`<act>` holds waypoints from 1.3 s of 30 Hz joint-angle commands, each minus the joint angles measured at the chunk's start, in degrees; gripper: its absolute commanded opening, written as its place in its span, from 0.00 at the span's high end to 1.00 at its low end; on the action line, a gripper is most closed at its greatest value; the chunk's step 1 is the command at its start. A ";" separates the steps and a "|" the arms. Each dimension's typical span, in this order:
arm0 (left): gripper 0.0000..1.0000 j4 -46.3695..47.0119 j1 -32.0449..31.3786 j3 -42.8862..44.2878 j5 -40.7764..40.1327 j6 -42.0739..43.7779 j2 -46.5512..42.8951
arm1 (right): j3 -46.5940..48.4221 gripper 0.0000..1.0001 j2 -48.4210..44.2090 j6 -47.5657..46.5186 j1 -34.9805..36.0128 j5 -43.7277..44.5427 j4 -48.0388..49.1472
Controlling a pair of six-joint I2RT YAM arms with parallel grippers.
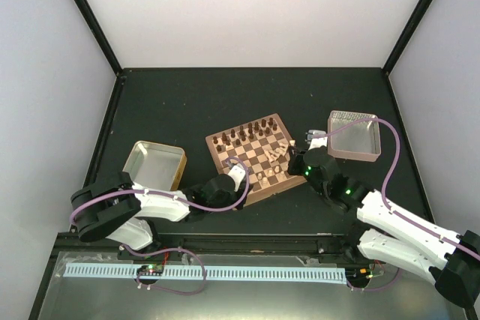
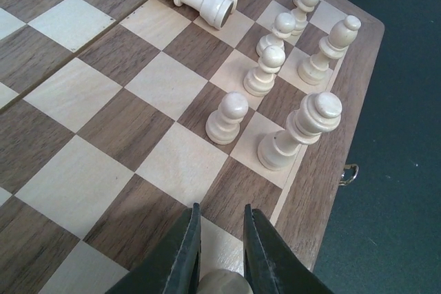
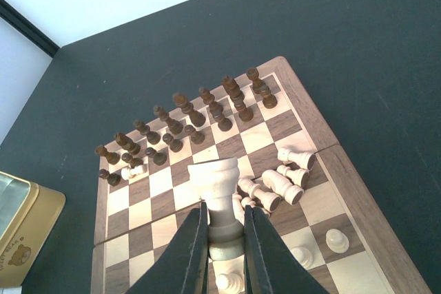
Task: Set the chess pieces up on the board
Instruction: Place the chess piece on the chessboard.
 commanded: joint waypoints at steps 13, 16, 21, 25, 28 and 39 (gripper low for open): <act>0.61 -2.73 -0.04 1.16 -4.06 -0.81 -5.68 | -1.02 0.92 -1.04 -5.64 -0.31 -7.08 5.44; 0.59 -5.88 0.74 1.16 -5.32 -2.38 -11.88 | -1.79 0.92 -0.88 -10.93 -0.38 -14.55 9.97; 0.53 -12.95 5.05 1.29 -5.95 -8.28 -24.09 | -2.45 0.92 0.44 -20.13 -0.31 -31.50 18.44; 0.40 -17.49 11.87 1.84 1.48 -14.16 -34.23 | -0.73 0.92 2.71 -26.15 -0.25 -39.85 21.19; 0.28 -20.06 18.33 3.63 12.92 -18.14 -39.43 | 1.84 0.93 5.43 -29.90 -0.25 -44.10 20.34; 0.33 -24.08 25.70 13.28 44.47 -19.93 -32.38 | 9.83 0.92 12.79 -34.97 0.33 -51.00 14.98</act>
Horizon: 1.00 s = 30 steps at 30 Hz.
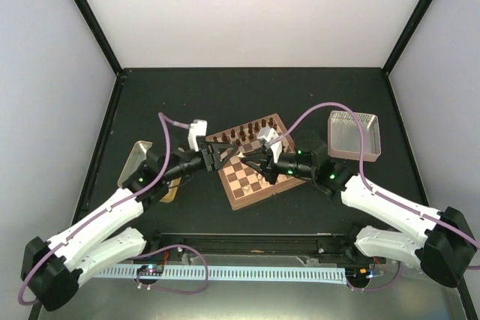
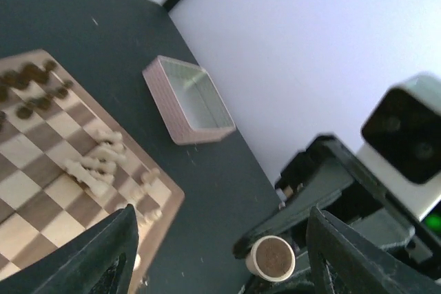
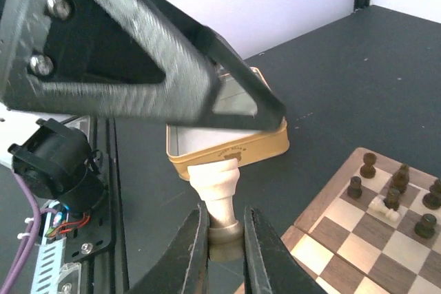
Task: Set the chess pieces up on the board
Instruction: Place the chess piece on the chessboard.
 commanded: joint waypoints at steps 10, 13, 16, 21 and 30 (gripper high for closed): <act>0.68 -0.34 2.06 2.98 19.96 -1.66 6.25 | 4.43 0.92 3.40 -3.57 0.98 -1.28 -3.67; 0.83 -0.37 2.18 3.13 20.83 -1.48 6.70 | 4.57 0.92 3.46 -3.17 1.03 -1.41 -3.46; 0.94 0.03 2.38 3.28 20.87 -1.52 6.75 | 4.72 0.85 3.45 -1.49 0.99 -0.94 -3.76; 0.96 2.21 2.81 3.20 20.50 -3.56 5.13 | 2.22 0.59 0.97 8.08 0.96 -2.57 0.50; 0.96 15.46 3.29 0.89 20.45 -16.97 1.98 | -11.72 0.44 -5.42 43.83 0.96 2.48 33.83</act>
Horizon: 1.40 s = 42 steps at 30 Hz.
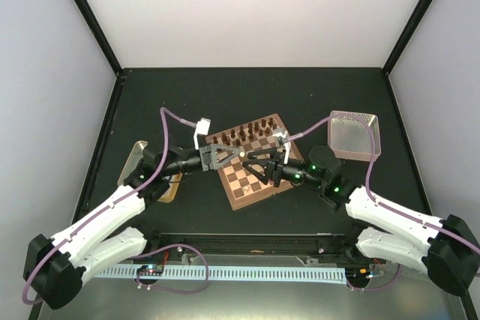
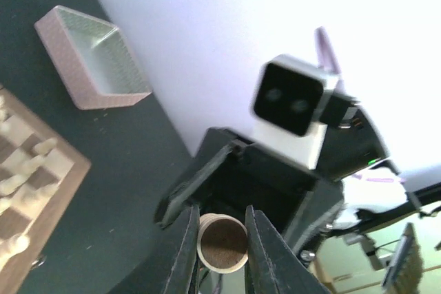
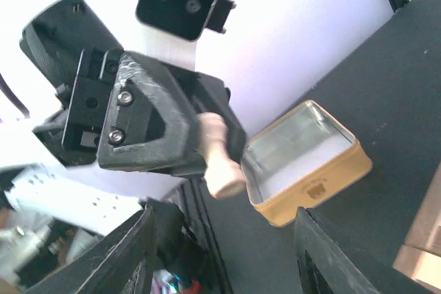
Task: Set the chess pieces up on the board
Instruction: Place the chess piece on the chessboard.
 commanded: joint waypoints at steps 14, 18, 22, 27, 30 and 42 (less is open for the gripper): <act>0.96 22.40 0.71 -2.95 1.61 -19.52 -0.92 | 0.56 0.63 4.52 33.53 0.21 0.72 25.47; 0.96 23.71 0.76 -3.03 1.98 -20.26 -0.40 | 1.76 0.69 5.73 33.33 0.20 0.17 24.16; 0.96 23.81 0.84 -3.11 1.77 -20.37 -0.15 | 2.05 0.76 6.37 33.36 0.20 -0.11 24.09; 0.96 23.90 0.81 -3.71 0.88 -20.61 0.00 | 1.96 0.83 6.43 33.87 0.17 -0.76 24.89; 0.95 24.08 0.80 -3.81 0.98 -20.54 0.24 | 1.96 0.90 6.38 34.20 0.19 -0.99 25.15; 0.51 10.13 1.51 -3.72 -4.03 -12.51 -2.58 | 5.17 0.98 1.35 25.25 -0.54 3.32 5.68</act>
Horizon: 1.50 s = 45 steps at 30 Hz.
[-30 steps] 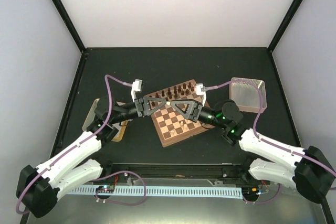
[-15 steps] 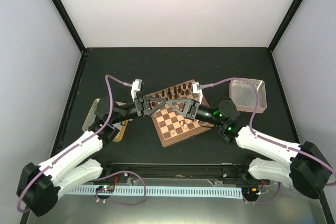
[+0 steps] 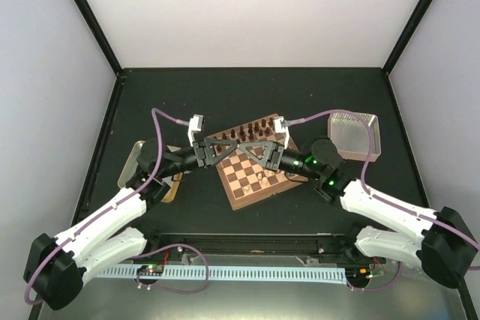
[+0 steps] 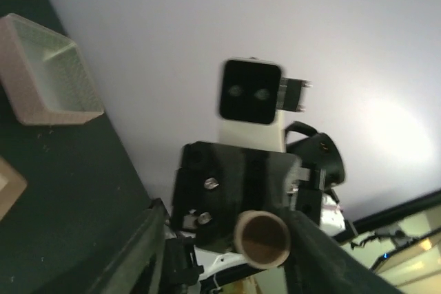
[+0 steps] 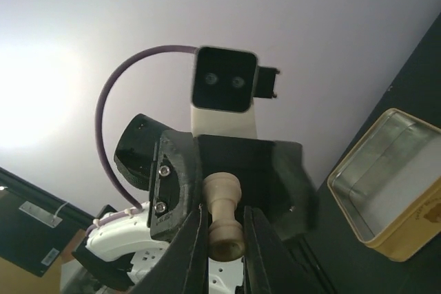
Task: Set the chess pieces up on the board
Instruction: Place the chess piece on the chessboard.
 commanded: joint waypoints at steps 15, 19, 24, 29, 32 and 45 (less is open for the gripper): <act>0.20 -53.14 2.43 5.10 -36.18 36.10 -16.22 | 15.35 0.99 -3.39 -32.79 -9.57 34.70 -84.04; 0.19 -54.75 2.51 5.80 -38.91 38.91 -16.38 | 14.77 0.99 1.90 -32.68 -9.70 37.52 -87.10; 0.19 -54.67 2.57 5.48 -39.09 39.81 -15.67 | 14.13 0.99 6.61 -33.02 -9.71 37.45 -86.40; 0.19 -55.09 2.56 5.14 -39.15 40.07 -14.95 | 14.33 0.99 10.48 -33.43 -9.70 39.44 -85.73; 0.19 -55.02 2.61 4.94 -39.09 40.17 -14.82 | 14.45 0.99 12.90 -34.07 -9.65 39.35 -84.86; 0.19 -54.20 2.63 4.40 -37.76 39.64 -14.03 | 15.03 0.94 18.15 -35.08 -10.02 41.08 -80.63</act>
